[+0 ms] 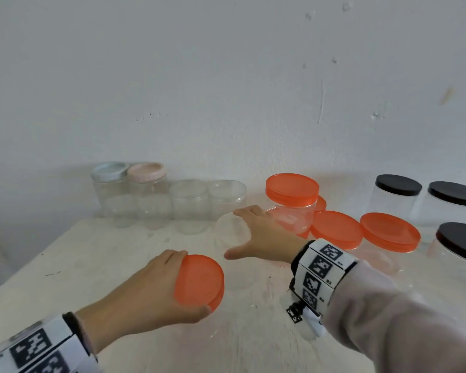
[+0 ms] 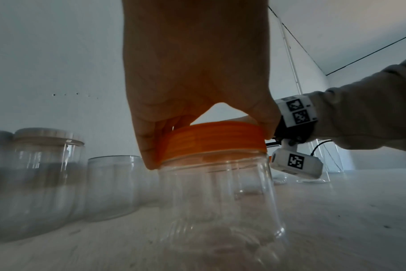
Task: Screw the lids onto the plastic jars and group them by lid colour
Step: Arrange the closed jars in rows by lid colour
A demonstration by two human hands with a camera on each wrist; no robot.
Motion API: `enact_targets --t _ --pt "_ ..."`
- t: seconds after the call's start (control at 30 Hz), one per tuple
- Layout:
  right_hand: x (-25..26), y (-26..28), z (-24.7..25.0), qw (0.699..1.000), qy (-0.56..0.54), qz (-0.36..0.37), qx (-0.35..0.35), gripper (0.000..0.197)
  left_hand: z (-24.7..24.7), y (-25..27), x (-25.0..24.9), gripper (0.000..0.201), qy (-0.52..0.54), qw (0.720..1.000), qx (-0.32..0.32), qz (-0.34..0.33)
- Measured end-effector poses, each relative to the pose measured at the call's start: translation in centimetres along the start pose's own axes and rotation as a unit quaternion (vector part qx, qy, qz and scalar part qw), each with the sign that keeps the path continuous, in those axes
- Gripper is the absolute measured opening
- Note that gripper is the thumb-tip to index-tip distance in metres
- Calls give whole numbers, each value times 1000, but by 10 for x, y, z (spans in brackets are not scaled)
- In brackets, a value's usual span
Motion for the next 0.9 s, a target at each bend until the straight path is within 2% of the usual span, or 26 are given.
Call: enact_targets --t 0.27,0.47,0.53,0.6,0.67,0.73,0.8,0.9 --pt "1 -4 0 998 45 31 7 91 -17 3 -13 122 21 999 29 -26" --pt "-4 34 24 994 24 83 -62 68 -30 -8 -40 122 44 993 65 -84" --pt "-6 49 31 993 15 89 -77 57 -21 -15 -45 117 51 991 50 -110" --pt "-7 62 29 995 10 84 -49 54 -1 -27 -48 106 62 989 -6 -132" --pt "-6 72 19 997 17 68 19 67 21 -45 -49 92 81 985 -69 -139" --pt "-3 79 4 993 22 54 99 88 31 -67 -50 84 72 986 -84 -124" --pt "4 85 -11 986 25 57 155 103 25 -87 -52 89 42 993 -37 -101" --pt "13 88 -26 980 34 60 187 113 10 -106 -58 99 11 996 31 -85"
Point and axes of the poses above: each hand's wrist, its own y-axis away from the middle knuckle, its own z-axis out of the back of the hand, x = y × z, the point moved 6 cm from there along -y, towards the middle knuckle, and after that the axes turned 3 degrees about -x, right-handed, at the moved point
